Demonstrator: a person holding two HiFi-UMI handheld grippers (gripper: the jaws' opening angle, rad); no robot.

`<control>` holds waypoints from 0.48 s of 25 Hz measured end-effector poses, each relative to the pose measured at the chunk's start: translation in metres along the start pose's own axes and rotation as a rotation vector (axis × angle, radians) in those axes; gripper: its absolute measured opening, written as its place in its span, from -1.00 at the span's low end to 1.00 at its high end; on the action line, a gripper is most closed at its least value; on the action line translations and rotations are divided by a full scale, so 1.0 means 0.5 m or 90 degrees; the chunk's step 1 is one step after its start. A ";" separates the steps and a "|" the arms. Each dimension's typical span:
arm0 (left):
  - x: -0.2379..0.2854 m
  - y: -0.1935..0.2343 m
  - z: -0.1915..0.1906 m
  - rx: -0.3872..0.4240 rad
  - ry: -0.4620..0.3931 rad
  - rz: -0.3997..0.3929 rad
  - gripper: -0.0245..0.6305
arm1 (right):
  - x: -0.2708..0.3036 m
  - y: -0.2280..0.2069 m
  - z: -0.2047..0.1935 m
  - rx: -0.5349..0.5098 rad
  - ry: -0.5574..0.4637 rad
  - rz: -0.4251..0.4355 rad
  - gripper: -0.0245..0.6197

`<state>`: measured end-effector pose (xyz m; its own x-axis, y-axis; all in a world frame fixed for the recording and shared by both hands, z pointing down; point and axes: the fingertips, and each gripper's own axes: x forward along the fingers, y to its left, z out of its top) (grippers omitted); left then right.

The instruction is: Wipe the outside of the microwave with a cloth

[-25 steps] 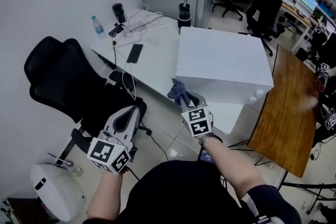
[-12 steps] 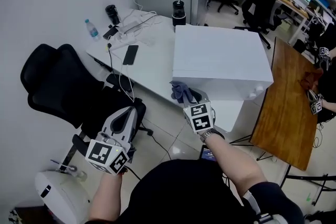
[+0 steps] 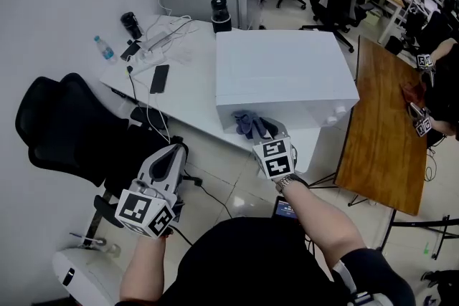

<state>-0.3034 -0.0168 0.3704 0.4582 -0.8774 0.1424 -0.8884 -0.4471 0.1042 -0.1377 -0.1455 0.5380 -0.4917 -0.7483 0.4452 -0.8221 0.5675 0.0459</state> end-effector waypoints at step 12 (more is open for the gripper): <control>0.093 -0.093 0.006 0.002 0.006 -0.045 -0.91 | -0.079 -0.154 -0.044 0.023 0.011 -0.055 -0.69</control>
<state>-0.2409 -0.0373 0.3691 0.5200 -0.8420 0.1437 -0.8539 -0.5085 0.1107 -0.0484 -0.1520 0.5367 -0.4132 -0.7881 0.4561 -0.8713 0.4878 0.0536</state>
